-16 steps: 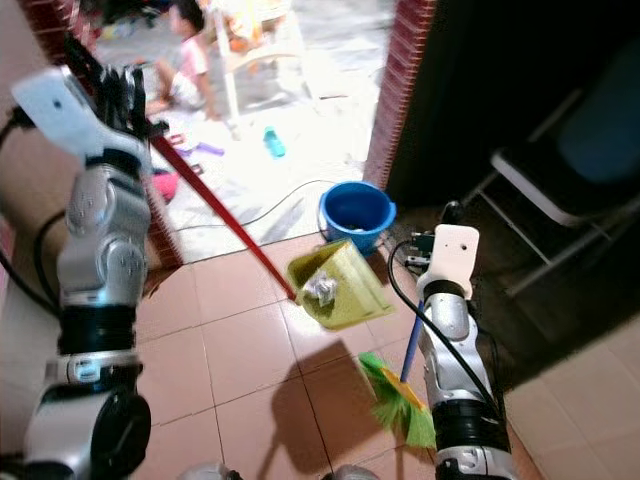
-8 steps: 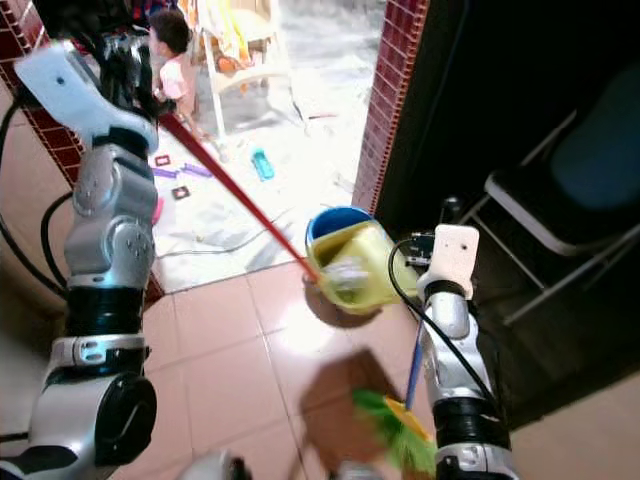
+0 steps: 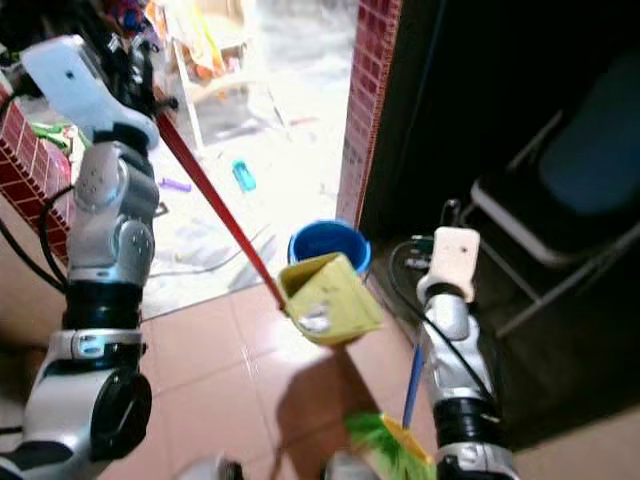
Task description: Sweep floor
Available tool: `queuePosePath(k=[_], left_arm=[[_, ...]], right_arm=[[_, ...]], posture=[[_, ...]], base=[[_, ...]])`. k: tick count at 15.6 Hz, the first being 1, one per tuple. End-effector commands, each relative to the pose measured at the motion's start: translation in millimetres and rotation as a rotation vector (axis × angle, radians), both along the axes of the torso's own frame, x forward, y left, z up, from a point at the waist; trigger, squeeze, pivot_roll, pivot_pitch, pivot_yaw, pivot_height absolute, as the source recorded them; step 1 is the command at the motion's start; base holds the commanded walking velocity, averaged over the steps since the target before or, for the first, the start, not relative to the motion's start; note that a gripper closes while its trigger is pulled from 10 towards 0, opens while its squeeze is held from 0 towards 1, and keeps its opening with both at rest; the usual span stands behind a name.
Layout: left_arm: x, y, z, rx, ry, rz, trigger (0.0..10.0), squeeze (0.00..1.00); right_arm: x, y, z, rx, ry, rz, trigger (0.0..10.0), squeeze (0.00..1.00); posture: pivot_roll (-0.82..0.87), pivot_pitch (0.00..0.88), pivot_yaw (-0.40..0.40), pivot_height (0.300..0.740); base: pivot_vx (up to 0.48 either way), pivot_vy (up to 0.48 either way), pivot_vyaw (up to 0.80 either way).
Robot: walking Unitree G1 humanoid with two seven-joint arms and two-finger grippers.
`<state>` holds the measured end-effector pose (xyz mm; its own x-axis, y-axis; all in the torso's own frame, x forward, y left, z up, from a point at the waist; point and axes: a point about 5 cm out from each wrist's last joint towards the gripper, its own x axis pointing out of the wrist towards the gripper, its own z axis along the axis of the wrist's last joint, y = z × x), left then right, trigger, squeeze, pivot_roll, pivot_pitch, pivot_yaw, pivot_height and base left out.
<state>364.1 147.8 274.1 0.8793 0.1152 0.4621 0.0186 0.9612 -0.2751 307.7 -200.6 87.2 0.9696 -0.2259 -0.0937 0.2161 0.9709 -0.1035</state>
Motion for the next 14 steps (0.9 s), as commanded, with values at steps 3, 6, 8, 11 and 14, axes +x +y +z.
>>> queuePosePath(k=[3, 6, 8, 11, 14], left_arm=[[-2.3, 10.0, 22.2, -0.010, -0.100, 0.072, 10.0, 0.00], [-0.6, 13.0, 23.9, 0.000, -0.106, 0.116, 10.0, 0.00], [0.9, 12.7, 23.8, -0.004, -0.109, 0.121, 10.0, 0.00], [2.4, 11.1, 21.1, 0.001, -0.104, 0.127, 10.0, 0.00], [3.0, 9.1, 19.8, 0.014, -0.105, 0.130, 10.0, 0.00]], right_arm=[[3.8, 8.8, 5.6, 0.012, -0.026, 0.027, 10.0, 0.00], [4.0, 8.5, 5.5, 0.013, -0.025, 0.027, 10.0, 0.00], [4.5, 8.9, 5.7, 0.012, -0.025, 0.026, 10.0, 0.00], [4.3, 8.6, 5.5, 0.014, -0.025, 0.020, 10.0, 0.00], [4.3, 8.5, 5.6, 0.015, -0.025, 0.017, 10.0, 0.00]], posture=[[-0.12, 0.028, -0.002, 0.740], [-0.12, 0.028, -0.002, 0.740], [-0.12, 0.034, -0.002, 0.740], [-0.12, 0.035, -0.002, 0.740], [-0.12, 0.035, -0.002, 0.740]], base=[[0.480, 0.000, 0.00], [0.480, 0.000, 0.00], [0.480, 0.000, 0.00], [0.480, 0.000, 0.00], [0.480, 0.000, 0.00]])
